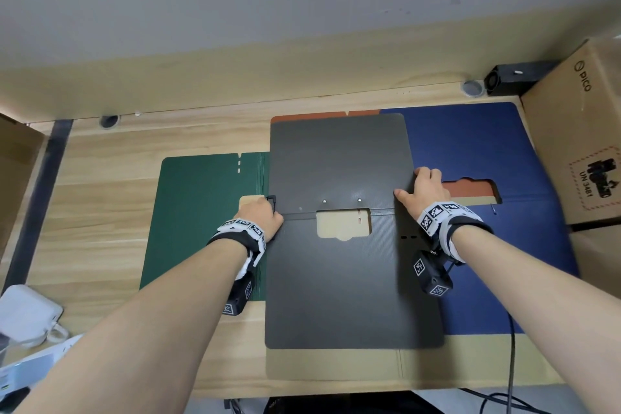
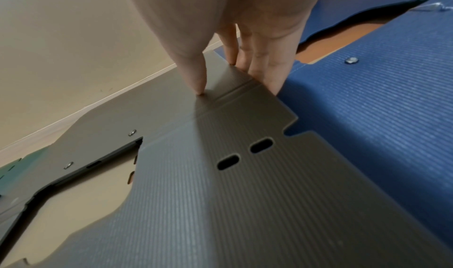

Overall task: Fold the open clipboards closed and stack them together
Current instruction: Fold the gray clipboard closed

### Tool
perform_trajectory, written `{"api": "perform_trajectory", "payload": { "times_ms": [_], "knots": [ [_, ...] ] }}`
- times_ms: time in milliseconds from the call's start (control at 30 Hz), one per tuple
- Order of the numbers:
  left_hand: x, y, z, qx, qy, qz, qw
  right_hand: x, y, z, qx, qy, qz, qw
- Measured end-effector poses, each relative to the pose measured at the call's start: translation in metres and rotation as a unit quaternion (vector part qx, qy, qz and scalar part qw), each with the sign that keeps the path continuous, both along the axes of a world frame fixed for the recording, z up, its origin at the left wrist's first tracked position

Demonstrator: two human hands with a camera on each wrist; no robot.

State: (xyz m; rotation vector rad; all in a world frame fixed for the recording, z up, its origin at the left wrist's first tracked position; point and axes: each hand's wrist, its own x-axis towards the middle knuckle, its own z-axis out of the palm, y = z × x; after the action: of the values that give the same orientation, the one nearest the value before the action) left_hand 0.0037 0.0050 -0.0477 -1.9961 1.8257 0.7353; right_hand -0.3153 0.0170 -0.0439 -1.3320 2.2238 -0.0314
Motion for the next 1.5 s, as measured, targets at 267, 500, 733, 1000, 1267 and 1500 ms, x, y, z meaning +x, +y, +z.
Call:
{"api": "perform_trajectory", "payload": {
  "times_ms": [267,500,733,1000,1267,1500],
  "knots": [
    [-0.004,-0.004,0.001,0.105,-0.042,-0.026,0.993,-0.004,0.001,0.001,-0.011,-0.007,0.013,1.0],
    [-0.012,-0.007,0.005,0.085,-0.082,-0.047,0.992,-0.036,0.006,0.009,0.019,0.023,-0.013,0.999],
    [-0.026,-0.008,0.037,0.016,-0.102,-0.081,0.991,-0.042,0.015,0.019,0.006,0.015,-0.026,1.0],
    [-0.051,0.002,0.019,0.078,0.079,0.084,0.99,-0.029,0.032,0.023,0.019,0.011,-0.021,1.0],
    [-0.044,0.005,0.038,0.132,0.245,0.296,0.914,-0.011,0.051,0.02,0.017,0.019,0.011,1.0],
    [-0.018,0.01,0.101,0.042,0.341,0.298,0.891,0.013,0.038,0.063,0.036,-0.033,0.007,0.999]
  ]
}}
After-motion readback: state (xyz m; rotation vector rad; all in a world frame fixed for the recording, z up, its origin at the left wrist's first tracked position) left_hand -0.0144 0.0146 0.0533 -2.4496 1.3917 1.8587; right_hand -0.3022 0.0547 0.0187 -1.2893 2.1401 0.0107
